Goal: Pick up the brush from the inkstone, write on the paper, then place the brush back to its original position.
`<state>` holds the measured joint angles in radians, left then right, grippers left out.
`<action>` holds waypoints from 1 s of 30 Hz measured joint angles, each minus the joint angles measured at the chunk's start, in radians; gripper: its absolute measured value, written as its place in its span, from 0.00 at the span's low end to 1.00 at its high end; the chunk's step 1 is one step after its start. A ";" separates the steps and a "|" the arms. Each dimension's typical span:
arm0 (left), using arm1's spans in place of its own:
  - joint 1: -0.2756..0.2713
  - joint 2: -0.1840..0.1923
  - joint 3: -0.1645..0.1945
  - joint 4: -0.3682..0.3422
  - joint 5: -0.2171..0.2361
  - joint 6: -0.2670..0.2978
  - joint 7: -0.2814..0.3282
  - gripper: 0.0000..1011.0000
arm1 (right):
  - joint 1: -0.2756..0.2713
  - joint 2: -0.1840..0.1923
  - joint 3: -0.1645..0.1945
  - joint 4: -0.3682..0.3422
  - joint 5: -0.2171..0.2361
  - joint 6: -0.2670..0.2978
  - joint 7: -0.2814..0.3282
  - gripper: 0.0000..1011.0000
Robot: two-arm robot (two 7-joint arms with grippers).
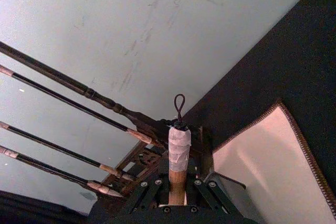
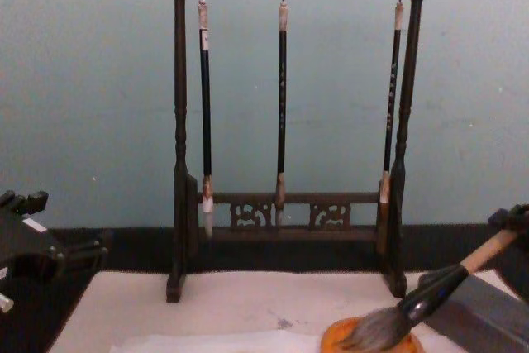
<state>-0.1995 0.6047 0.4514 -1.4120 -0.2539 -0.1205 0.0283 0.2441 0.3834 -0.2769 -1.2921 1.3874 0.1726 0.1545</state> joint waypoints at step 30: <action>0.000 0.000 0.000 0.000 0.000 0.000 0.000 1.00 | 0.003 0.010 -0.019 0.004 0.024 -0.023 -0.012 0.32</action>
<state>-0.1995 0.6047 0.4514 -1.4120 -0.2539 -0.1205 0.0283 0.2474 0.3934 -0.2956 -1.2884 1.4112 0.1497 0.1424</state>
